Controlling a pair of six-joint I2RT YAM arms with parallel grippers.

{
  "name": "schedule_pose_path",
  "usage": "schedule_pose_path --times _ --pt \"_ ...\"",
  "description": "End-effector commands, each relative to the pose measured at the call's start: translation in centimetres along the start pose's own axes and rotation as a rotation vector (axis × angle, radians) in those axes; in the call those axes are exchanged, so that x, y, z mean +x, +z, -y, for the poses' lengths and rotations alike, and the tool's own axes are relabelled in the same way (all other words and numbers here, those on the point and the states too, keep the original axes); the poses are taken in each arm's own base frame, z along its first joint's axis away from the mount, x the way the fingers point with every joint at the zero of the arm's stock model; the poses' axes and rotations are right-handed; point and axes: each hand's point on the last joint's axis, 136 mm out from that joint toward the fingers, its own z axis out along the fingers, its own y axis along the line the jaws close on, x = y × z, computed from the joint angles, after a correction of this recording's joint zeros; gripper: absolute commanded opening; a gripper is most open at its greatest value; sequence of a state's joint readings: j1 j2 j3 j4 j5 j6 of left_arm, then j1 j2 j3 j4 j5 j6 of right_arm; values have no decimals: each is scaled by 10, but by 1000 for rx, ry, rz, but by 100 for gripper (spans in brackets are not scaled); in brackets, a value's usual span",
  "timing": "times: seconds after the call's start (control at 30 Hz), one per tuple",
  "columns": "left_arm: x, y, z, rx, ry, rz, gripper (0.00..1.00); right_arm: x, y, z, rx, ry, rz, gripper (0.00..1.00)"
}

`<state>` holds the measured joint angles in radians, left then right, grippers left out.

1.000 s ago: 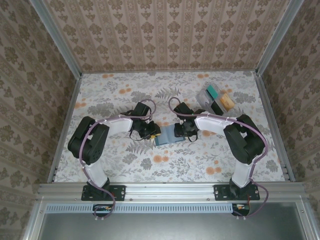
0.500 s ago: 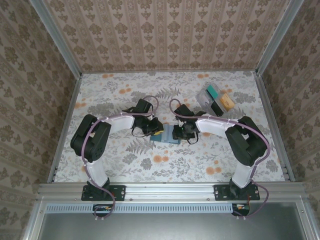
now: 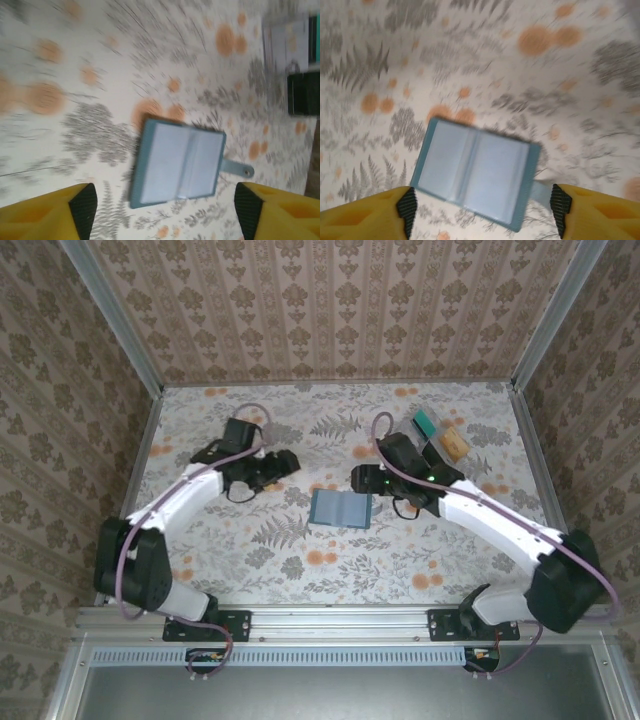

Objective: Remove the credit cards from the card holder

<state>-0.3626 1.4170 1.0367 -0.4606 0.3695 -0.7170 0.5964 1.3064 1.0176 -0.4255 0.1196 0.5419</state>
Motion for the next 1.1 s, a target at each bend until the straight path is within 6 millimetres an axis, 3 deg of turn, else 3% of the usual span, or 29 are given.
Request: schedule_pose_path --times 0.0,0.07,0.23,0.37,0.47,0.7,0.83,1.07 --pt "-14 -37 -43 -179 17 110 87 -28 -30 52 235 -40 186 93" --pt "-26 -57 -60 -239 30 196 99 -43 -51 72 322 -47 292 100" --pt "-49 -98 -102 -325 36 425 100 -63 -85 126 504 1 488 99" --pt "-58 -118 -143 -430 25 561 100 -55 -85 176 633 79 535 100" --pt "-61 -126 -168 -538 32 619 100 -46 -73 197 695 47 556 100" --pt "-67 -132 -209 -757 88 678 100 -20 -27 219 723 -30 516 100" --pt "-71 -120 -206 -700 182 750 100 -15 -11 222 682 -68 543 100" --pt "-74 -107 -199 -641 345 835 100 -28 2 210 571 -136 590 100"
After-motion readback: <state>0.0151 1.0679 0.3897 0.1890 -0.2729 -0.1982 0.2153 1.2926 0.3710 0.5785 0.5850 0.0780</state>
